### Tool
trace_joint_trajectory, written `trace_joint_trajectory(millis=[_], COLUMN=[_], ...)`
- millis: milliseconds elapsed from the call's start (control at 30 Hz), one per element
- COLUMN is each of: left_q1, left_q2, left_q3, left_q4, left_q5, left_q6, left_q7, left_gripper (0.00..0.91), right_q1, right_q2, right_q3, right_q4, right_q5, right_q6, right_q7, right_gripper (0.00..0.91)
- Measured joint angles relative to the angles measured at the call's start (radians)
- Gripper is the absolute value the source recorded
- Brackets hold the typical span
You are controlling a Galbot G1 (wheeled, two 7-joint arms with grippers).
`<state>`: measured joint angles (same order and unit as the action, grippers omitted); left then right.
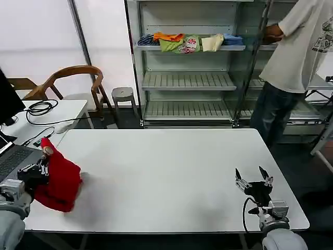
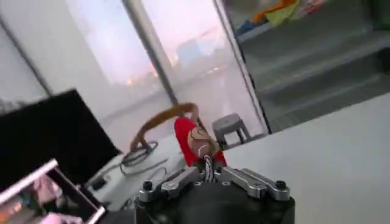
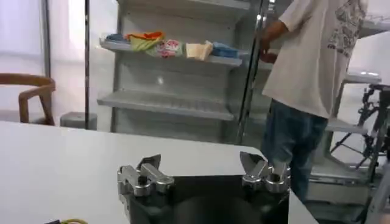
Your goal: Fold and organize the clothes.
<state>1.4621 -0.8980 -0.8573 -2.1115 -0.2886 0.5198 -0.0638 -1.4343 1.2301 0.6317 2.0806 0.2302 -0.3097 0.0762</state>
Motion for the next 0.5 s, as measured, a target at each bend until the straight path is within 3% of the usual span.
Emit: trace_joint_trajectory(millis=[233, 500], left_q1=[-0.015, -0.103], left_q2=[-0.116, -0.27], left_q3=[0.283, 0.604], left_q4=[-0.067, 0.005], left_q5=[0.203, 0.3], left_q6=[0.007, 0.01], left_q7=[-0.048, -0.13], left_gripper=[0.02, 0.02], right_q1=[-0.04, -0.086], right_q2=[-0.014, -0.025], right_q3=[0.028, 0.069], right_q4=[0.01, 0.03], right_q5=[-0.003, -0.001], right_q6=[-0.001, -0.005], right_q7=[0.0, 0.0], right_gripper=[0.907, 0.907])
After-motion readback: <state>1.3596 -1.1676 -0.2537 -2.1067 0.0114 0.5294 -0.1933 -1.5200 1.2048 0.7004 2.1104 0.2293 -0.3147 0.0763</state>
